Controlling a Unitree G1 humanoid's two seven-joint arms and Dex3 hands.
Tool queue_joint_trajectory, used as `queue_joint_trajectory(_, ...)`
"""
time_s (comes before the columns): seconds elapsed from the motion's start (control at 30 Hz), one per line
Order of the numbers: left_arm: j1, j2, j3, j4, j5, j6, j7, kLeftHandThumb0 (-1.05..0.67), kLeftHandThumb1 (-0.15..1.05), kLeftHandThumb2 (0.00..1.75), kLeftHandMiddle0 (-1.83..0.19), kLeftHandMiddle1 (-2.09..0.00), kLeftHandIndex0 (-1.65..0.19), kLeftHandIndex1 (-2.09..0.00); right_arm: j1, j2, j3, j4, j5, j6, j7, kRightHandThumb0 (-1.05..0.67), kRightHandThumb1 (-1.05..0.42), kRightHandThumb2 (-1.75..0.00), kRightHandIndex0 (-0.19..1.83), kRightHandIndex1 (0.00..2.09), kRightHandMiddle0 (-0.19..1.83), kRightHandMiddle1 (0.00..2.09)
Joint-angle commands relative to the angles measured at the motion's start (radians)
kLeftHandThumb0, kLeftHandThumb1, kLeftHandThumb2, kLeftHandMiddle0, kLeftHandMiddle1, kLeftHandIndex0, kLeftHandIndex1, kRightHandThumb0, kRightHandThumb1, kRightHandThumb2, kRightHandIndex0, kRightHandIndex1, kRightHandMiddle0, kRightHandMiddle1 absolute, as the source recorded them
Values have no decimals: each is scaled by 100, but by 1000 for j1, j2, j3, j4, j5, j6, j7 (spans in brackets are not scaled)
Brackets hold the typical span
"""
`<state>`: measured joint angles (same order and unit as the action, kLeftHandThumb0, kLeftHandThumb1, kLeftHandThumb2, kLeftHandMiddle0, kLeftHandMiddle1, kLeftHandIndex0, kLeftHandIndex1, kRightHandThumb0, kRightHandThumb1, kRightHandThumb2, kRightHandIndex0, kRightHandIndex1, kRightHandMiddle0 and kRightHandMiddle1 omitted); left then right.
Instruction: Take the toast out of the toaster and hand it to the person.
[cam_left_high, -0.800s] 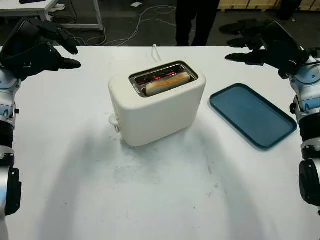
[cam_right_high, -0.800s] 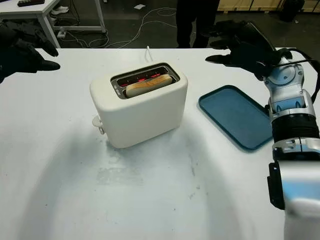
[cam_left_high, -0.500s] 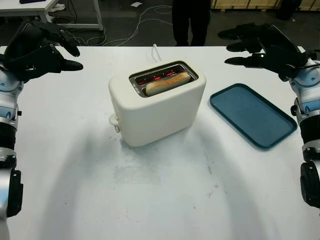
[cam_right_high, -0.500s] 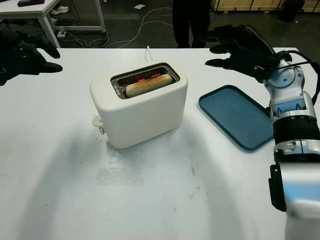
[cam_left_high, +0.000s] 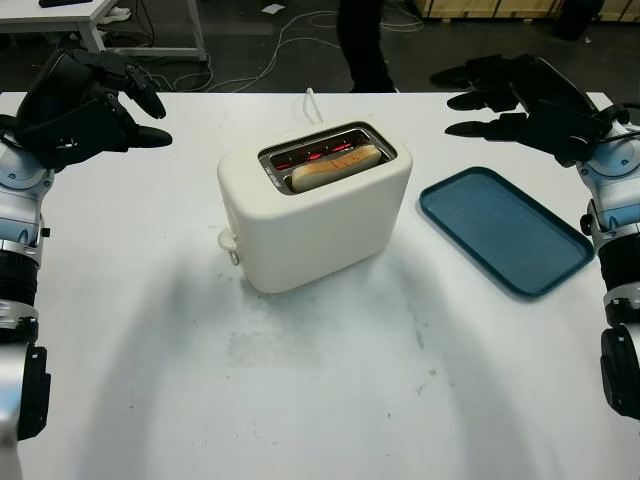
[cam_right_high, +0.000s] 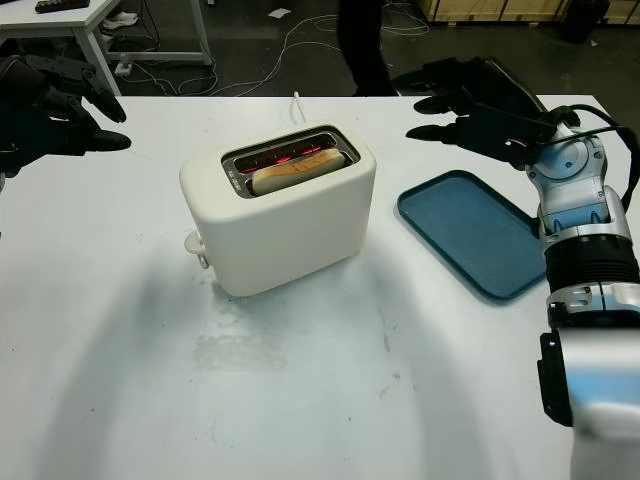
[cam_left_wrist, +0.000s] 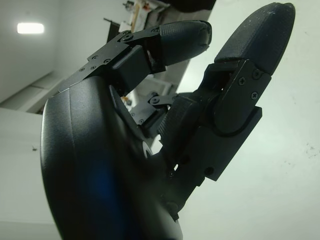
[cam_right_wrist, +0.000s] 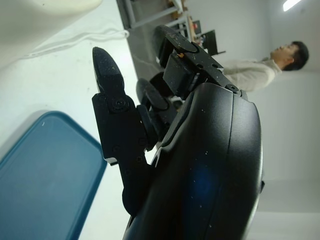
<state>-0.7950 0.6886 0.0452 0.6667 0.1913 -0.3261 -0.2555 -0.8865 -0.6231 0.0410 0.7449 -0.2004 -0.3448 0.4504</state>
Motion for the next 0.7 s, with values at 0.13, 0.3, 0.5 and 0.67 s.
queue_joint_trajectory(0.13,11,-8,9,-7,-16,10,-3,-105,68,1,-108,-102,-94,-106,16,-10,-14,-8,24,-34,11,-38,-87,0,78,1,70,1)
queue_joint_trajectory(0.3,19,-5,20,-1,-23,8,-7,-105,68,1,-106,-103,-93,-105,21,-10,-11,-25,26,-22,11,-37,-86,0,78,1,70,1)
queue_joint_trajectory(0.5,21,5,28,30,-28,-18,-12,-105,70,2,-104,-103,-92,-105,41,-16,-20,-58,32,1,12,-40,-87,0,78,1,69,0)
queue_joint_trajectory(0.67,16,2,27,44,-35,-28,-12,-105,71,2,-103,-103,-93,-104,52,-16,-30,-83,38,21,14,-43,-87,0,77,0,68,0)
